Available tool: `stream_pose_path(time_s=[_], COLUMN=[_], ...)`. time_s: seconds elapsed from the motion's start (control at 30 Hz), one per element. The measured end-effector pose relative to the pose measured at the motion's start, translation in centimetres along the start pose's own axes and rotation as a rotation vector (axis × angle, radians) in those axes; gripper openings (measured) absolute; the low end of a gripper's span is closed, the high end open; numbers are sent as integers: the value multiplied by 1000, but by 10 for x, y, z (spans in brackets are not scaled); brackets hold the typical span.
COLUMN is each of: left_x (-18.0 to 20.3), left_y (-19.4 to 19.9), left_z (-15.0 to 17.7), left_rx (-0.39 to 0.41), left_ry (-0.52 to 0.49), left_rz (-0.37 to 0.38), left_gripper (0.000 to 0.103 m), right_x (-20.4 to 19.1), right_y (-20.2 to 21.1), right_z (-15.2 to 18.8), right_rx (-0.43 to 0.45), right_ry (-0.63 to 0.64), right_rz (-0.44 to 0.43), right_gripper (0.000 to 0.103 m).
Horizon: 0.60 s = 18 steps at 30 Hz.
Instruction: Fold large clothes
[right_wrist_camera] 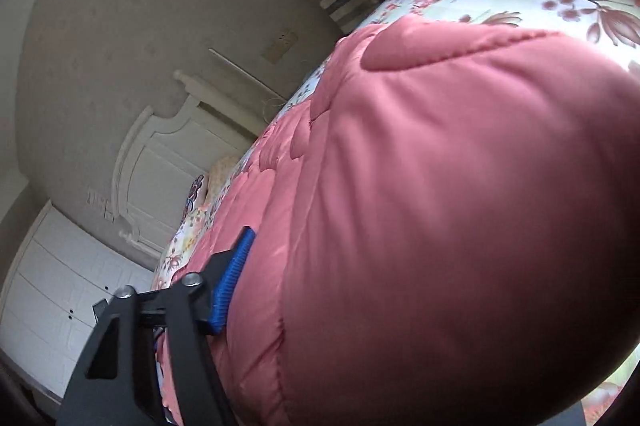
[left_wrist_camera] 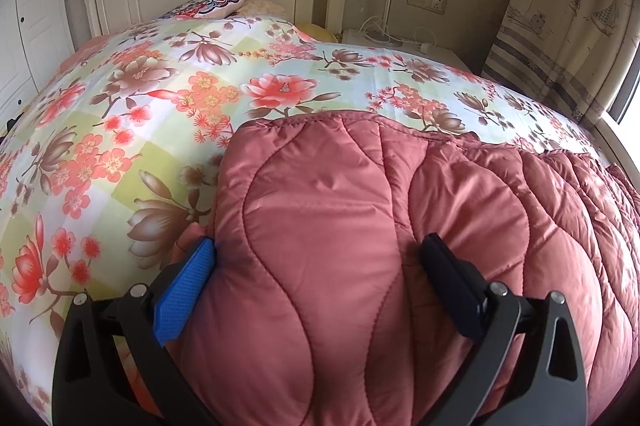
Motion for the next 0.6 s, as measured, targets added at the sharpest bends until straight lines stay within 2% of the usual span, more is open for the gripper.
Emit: stream_pose_path(time_s=[0.1,0.27,0.4,0.47,0.5,0.57,0.6], left_x=[1,12,21,23,27,49,70], left_y=[2,11,29,40,52,78,91], left_z=[2,14,29,26,23,19,18], left_rx=[0,7,44,60,76,92,101], left_ry=[-9,-92,-187,-187,-152,-101,-122], left_rz=[-1,-2,-39,-97,-103,13,62], left_gripper=[101,101,101,100,100,101,101], right_x=[-8,-18,-21,-23,-24,-27,-29], right_y=[5,35,62,72,75,82,85], right_z=[0,13,27,33,37,41,42], right_rx=[29,67,69,63,62,73,83], right_ry=[24,47,36,56,70,102,120], right_rz=[-43,-62,-96,-94,-85,-63,-57], right_gripper=[39,35,35,35,35,35,35])
Point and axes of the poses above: each gripper's, at about its wrist camera, not at the fingertips, and y roughly against the way its jaws point, x to its right, z to its underside, the point moved 7 cm from there along -y, roughly the way its jaws point, and after that the axes turned 15 degrees about y, right-handed, at the moved point
